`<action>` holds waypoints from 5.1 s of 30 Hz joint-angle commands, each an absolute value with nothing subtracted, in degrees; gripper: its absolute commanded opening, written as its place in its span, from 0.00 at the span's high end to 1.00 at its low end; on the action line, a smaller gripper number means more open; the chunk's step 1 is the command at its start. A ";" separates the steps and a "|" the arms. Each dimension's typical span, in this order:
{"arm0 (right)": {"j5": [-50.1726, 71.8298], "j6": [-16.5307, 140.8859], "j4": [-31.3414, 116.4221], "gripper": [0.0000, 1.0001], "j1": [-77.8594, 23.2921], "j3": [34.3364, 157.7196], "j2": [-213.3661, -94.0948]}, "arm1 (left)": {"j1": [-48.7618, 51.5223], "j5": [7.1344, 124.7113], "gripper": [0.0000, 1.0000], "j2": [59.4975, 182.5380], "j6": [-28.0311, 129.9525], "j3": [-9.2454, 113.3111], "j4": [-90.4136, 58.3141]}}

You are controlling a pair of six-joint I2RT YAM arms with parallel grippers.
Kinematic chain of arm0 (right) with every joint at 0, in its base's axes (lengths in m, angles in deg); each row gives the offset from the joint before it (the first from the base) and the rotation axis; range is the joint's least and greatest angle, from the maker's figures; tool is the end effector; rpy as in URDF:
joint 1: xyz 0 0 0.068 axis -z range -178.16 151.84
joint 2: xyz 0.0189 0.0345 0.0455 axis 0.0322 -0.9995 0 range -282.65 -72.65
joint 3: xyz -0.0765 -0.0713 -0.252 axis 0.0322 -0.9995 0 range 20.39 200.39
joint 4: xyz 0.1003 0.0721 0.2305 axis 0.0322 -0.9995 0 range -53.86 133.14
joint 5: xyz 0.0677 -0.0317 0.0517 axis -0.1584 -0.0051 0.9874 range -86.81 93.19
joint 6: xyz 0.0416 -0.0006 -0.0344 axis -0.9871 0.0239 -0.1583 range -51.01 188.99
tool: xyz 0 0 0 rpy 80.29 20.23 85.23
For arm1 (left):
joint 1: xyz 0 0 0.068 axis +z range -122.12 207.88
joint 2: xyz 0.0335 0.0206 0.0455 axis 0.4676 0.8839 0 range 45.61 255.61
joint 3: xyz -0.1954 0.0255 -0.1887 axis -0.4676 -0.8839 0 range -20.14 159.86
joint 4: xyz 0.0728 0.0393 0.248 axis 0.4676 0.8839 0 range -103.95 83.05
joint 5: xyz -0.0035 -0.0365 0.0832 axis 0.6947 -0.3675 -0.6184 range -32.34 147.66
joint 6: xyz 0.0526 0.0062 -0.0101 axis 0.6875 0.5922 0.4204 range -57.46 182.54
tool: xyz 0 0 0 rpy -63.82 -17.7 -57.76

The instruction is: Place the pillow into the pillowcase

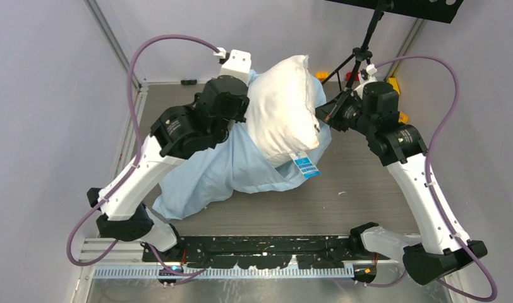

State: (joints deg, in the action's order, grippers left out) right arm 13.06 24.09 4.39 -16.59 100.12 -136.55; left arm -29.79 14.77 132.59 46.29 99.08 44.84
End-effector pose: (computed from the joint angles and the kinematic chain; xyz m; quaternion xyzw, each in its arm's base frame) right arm 0.2103 0.0766 0.4326 0.1438 0.8192 0.3500 0.4309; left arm 0.1652 -0.2159 0.5138 0.1001 0.8085 -0.0457 0.5781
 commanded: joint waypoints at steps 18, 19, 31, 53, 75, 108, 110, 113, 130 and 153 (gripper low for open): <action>5.32 31.08 -4.43 0.99 -16.52 173.51 -154.61 | -24.03 26.37 1.00 136.26 48.14 124.97 26.40; 4.76 31.03 -2.76 1.00 -16.47 171.24 -153.49 | -23.98 28.21 1.00 136.06 48.95 126.86 24.37; -7.30 33.13 9.93 1.00 -16.50 174.89 -150.73 | -23.96 38.51 1.00 137.62 47.63 123.47 24.48; -17.64 35.38 9.32 1.00 -16.52 170.99 -149.50 | -23.97 46.45 1.00 138.79 42.26 119.09 9.60; -1.59 27.11 4.82 1.00 -16.48 159.01 -152.07 | 2.39 47.49 1.00 135.89 33.85 128.61 5.07; 4.42 26.37 -0.75 1.00 -18.37 156.52 -157.14 | 13.64 57.40 1.00 141.29 18.37 135.00 1.00; 4.77 26.13 -0.87 1.00 -19.85 154.40 -157.63 | 13.64 60.59 1.00 141.91 16.51 135.09 0.51; 6.78 25.56 -0.51 1.00 -20.15 147.55 -157.30 | 13.64 65.15 1.00 141.51 13.47 129.87 1.29; 5.36 18.32 24.50 1.00 -39.71 83.51 -158.93 | -9.95 80.58 1.00 127.60 8.51 59.27 -4.87; -17.95 4.66 25.05 1.00 -38.79 49.96 -131.38 | -13.76 47.45 0.91 126.25 19.27 35.56 17.08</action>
State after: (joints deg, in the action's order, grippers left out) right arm -10.33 4.35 31.23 -40.26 53.63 -137.86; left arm -20.68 59.27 129.86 14.03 37.69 7.57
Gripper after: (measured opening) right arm 0.022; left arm 0.121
